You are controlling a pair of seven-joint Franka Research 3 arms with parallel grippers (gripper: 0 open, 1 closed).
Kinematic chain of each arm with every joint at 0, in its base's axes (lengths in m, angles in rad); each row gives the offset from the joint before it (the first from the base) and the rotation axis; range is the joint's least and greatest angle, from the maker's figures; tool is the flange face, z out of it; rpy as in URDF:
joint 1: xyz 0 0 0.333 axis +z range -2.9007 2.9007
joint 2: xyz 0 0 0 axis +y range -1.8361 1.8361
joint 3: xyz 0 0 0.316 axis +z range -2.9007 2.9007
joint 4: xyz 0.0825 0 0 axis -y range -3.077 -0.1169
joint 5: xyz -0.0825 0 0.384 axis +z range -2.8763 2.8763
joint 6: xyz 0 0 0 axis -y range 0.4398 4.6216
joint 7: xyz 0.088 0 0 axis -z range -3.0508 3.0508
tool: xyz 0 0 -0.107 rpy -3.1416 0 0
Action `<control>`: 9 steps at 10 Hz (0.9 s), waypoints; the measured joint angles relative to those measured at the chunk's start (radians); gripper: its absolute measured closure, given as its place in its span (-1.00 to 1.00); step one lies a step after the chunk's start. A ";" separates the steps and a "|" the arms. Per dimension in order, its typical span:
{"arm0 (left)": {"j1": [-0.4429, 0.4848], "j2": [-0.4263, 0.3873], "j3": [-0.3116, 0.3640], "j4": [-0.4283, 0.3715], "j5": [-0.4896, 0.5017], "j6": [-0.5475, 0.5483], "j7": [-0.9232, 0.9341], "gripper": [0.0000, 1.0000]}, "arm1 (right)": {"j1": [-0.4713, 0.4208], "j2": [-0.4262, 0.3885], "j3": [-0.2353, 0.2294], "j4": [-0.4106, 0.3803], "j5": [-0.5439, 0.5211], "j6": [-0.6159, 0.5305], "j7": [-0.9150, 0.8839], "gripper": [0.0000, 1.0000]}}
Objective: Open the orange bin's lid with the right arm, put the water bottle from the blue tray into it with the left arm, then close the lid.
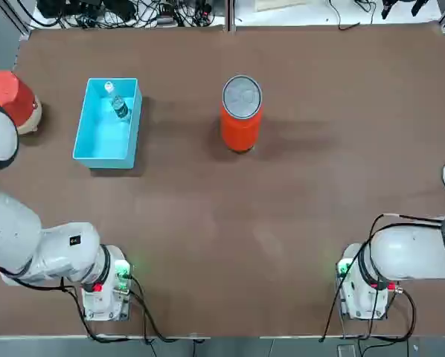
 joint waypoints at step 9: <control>0.044 0.063 0.001 -0.162 0.000 0.176 -0.001 -1.00 | 0.197 0.001 0.037 -0.076 0.103 0.148 0.466 0.58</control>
